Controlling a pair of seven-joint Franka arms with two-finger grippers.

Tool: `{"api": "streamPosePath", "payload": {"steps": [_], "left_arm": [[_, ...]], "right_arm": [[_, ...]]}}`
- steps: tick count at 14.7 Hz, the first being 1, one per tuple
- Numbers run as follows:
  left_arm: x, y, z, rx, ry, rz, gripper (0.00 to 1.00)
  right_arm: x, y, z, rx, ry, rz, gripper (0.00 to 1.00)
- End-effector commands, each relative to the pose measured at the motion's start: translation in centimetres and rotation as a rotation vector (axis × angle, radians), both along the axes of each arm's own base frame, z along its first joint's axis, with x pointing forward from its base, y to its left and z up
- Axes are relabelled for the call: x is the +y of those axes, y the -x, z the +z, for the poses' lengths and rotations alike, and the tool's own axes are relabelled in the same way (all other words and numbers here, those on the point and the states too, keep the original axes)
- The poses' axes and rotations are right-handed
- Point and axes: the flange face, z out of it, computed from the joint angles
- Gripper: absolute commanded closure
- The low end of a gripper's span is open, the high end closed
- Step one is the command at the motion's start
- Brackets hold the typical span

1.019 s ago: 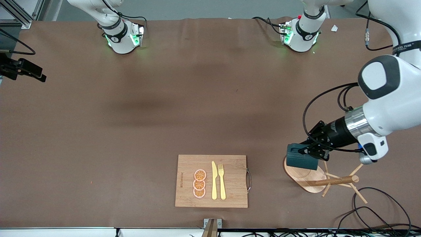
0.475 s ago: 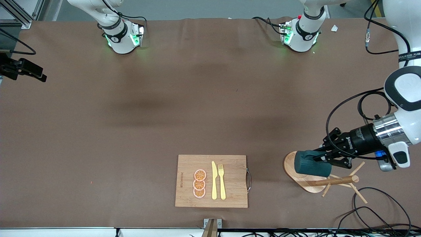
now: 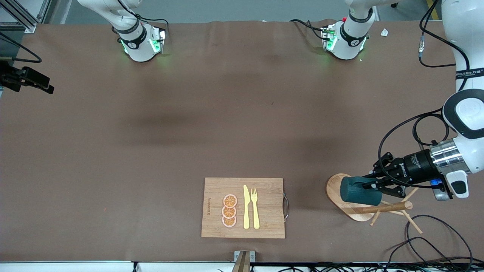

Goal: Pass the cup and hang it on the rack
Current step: 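Carry the mug with the left gripper over the wooden rack, then lower the mug onto a rack peg with the left gripper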

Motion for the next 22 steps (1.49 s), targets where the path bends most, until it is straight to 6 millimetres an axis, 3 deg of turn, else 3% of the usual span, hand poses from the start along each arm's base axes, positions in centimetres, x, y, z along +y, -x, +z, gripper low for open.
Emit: {"api": "streamPosePath", "payload": {"steps": [1,4,9,12,17,20,22], "left_arm": [[0.1,-0.1,0.0,-0.010,0.052,0.001,1.00],[1.5,-0.7,-2.1,0.018,0.104,0.028,1.00],[2.4,-0.8,-3.4,0.025,0.141,0.017,1.00],[4.5,-0.9,-4.3,0.035,0.186,0.034,1.00],[5.3,-1.0,-4.7,0.041,0.196,0.047,1.00],[6.7,-1.0,-5.2,0.041,0.197,0.062,1.00],[7.4,-1.0,-5.3,0.036,0.193,0.063,1.00]], "right_arm": [[0.2,1.0,0.4,-0.002,-0.015,0.012,0.00],[0.3,1.0,0.4,-0.002,-0.015,0.014,0.00],[0.3,1.0,0.4,0.001,-0.015,0.014,0.00],[0.2,1.0,0.4,-0.003,-0.015,0.014,0.00],[0.1,0.8,0.7,-0.028,-0.013,0.012,0.00],[-0.1,2.0,2.3,-0.051,-0.013,0.006,0.00],[-0.1,2.0,2.3,-0.051,-0.013,0.006,0.00]]}}
